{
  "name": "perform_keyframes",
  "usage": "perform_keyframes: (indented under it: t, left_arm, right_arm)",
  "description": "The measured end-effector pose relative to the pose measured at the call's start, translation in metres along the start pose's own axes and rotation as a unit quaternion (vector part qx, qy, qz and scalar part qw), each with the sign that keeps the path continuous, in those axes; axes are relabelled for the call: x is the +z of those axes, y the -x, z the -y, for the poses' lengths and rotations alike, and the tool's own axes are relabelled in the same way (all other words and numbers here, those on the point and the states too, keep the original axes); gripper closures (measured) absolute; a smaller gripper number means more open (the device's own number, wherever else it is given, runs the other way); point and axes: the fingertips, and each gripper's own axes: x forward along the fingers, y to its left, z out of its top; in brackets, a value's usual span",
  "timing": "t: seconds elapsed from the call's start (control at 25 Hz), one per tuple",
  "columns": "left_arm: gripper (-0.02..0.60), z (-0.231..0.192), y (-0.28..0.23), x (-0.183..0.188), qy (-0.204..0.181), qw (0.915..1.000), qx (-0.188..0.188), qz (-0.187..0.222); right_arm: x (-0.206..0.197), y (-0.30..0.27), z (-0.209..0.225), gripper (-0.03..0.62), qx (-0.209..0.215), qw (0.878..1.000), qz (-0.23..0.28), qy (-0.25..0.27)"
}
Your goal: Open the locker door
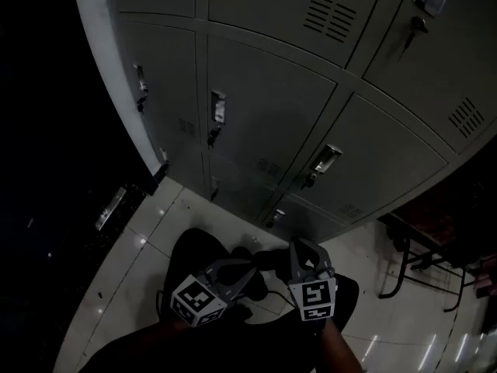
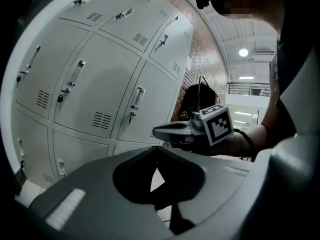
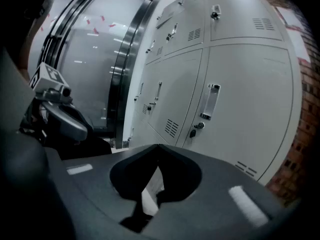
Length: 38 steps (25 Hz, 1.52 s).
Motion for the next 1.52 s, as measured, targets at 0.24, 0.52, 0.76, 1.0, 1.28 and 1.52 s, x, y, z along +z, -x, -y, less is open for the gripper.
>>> perform_keyframes:
  t: [0.24,0.52,0.76,1.0,1.28,1.52]
  left_arm:
    - [0.569,-0.008,0.0,0.006,-0.008,1.0,-0.005,-0.002]
    - [0.569,-0.012,0.006,-0.001,-0.003,1.0,0.002,0.0]
    - [0.569,-0.018,0.013,0.001,0.003,0.9999,0.01,-0.001]
    - [0.569,-0.018,0.012,0.0,0.006,1.0,0.007,0.0]
    - [0.569,-0.016,0.011,-0.002,0.005,1.0,0.006,-0.001]
    - [0.569,-0.013,0.012,-0.003,0.006,0.9999,0.005,-0.006]
  right_arm:
    - [0.005,-0.035,0.044,0.543,-0.09,0.978,-0.066,0.175]
    - [0.036,-0.078,0.088,0.516,-0.211,0.858,-0.132,0.45]
    - [0.019,-0.104,0.102,0.501,-0.22,0.81,-0.192,0.509]
    - [0.017,-0.111,0.107,0.509,-0.227,0.806,-0.196,0.51]
    - [0.022,-0.108,0.107,0.563,-0.244,0.81,-0.181,0.502]
    - [0.021,-0.1,0.099,0.568,-0.248,0.827,-0.162,0.477]
